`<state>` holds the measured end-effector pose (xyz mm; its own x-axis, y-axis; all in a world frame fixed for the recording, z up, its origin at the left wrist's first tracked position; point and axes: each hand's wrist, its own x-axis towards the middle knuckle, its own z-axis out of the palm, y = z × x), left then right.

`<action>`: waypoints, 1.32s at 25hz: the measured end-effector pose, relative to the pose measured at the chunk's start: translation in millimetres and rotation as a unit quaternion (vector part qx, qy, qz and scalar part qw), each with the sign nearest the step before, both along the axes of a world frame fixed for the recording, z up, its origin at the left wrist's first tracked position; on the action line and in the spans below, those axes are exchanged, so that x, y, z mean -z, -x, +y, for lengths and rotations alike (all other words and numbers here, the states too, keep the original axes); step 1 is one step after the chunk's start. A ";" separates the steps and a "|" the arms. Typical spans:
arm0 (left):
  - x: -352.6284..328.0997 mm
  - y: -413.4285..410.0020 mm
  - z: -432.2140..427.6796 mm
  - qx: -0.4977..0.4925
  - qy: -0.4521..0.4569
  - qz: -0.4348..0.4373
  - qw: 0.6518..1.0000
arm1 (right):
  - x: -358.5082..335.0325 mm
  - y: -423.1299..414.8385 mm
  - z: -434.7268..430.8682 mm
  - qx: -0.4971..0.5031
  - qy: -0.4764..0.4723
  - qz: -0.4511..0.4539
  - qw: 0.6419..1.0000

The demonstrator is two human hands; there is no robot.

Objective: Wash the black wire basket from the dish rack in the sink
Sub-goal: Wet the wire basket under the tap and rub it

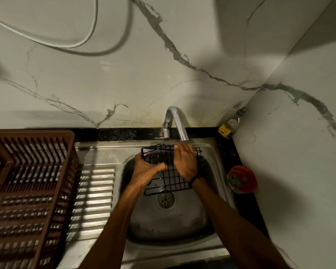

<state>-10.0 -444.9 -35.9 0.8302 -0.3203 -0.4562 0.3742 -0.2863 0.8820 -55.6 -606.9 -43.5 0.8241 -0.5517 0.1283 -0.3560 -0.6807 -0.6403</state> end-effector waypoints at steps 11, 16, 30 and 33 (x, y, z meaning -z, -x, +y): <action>-12.6 -11.7 4.7 -0.052 0.077 0.140 0.986 | 7.8 32.9 -18.2 -0.042 0.043 0.078 0.995; -18.1 -9.2 9.2 -0.080 0.108 0.237 0.962 | -4.5 66.8 -54.7 0.100 -0.255 0.009 0.962; -34.2 12.5 -1.0 0.015 0.006 -0.084 0.996 | -33.3 21.8 -89.0 0.181 -0.107 0.237 0.949; -33.3 7.3 3.6 0.110 -0.004 -0.119 0.987 | -36.8 15.9 -97.1 0.181 -0.098 0.250 0.946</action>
